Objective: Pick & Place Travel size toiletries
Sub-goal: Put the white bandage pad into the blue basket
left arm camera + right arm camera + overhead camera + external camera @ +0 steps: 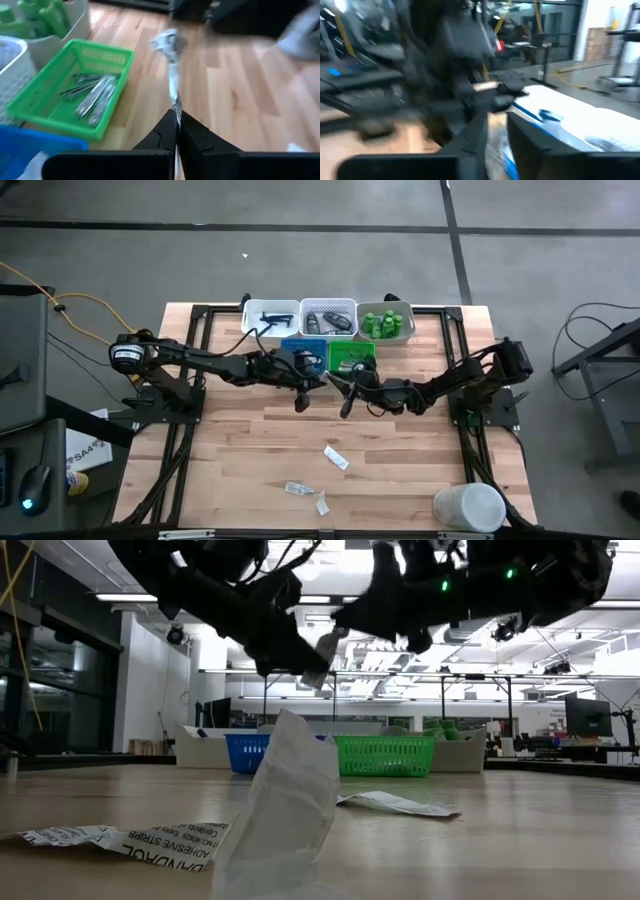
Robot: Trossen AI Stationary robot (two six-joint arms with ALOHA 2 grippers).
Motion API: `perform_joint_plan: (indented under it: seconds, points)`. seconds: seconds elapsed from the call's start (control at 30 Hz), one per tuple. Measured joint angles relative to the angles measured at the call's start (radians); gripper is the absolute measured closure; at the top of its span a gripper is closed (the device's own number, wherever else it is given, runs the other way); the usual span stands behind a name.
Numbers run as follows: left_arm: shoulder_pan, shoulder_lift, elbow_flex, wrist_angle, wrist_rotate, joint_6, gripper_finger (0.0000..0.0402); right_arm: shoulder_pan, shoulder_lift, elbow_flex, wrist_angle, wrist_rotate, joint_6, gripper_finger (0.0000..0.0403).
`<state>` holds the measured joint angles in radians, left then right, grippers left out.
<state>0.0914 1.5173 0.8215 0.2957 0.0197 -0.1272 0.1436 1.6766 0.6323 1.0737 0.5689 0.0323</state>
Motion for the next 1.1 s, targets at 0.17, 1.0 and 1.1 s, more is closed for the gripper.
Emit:
perform_joint_plan:
  seconds: [0.17, 1.0, 1.1]
  points:
    - [0.027, 0.0, 0.0, -0.073, -0.06, 0.026, 0.04, 0.0, -0.072, 0.0, -0.061, -0.023, 0.051, 0.024]
    - [0.26, 0.006, -0.001, -0.345, -0.146, 0.206, 0.0327, 0.04, -0.14, 0.001, -0.245, 0.042, 0.13, 0.0129]
    - [0.26, 0.006, -0.001, -0.346, -0.153, 0.206, 0.0296, 0.045, -0.14, 0.001, -0.261, 0.042, 0.136, 0.0132]
